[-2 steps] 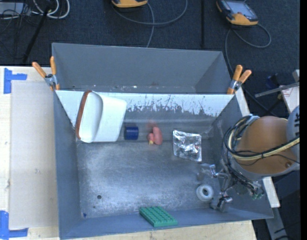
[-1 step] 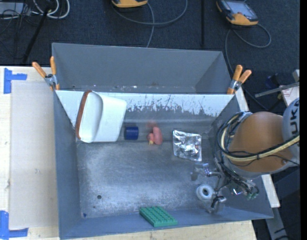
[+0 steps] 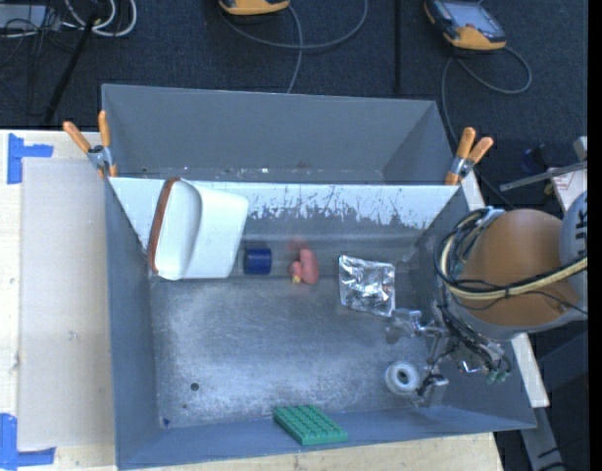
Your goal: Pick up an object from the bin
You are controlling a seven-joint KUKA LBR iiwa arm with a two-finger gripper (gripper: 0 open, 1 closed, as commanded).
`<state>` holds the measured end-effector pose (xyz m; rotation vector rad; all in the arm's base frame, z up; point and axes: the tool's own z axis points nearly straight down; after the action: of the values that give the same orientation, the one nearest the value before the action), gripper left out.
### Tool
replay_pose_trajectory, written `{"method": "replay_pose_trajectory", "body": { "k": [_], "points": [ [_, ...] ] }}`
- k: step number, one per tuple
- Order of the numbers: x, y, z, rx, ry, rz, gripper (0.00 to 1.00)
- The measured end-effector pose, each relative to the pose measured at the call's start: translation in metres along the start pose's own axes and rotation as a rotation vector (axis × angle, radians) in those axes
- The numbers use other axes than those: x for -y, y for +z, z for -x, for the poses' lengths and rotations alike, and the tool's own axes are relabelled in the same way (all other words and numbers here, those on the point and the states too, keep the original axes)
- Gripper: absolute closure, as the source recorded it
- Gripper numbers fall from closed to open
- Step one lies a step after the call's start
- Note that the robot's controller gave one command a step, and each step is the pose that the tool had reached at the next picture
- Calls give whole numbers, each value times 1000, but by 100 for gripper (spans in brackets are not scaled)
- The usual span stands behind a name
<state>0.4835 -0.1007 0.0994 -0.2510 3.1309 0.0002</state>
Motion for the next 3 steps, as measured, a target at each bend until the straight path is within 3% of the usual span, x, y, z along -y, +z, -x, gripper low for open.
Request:
{"method": "replay_pose_trajectory", "body": {
  "k": [1, 2, 3],
  "points": [
    [-1, 30, -2, 0, 160, 1, 0],
    [11, 29, -9, 3, 269, 1, 0],
    [11, 29, -10, 1, 267, 0, 100]
  ]
}}
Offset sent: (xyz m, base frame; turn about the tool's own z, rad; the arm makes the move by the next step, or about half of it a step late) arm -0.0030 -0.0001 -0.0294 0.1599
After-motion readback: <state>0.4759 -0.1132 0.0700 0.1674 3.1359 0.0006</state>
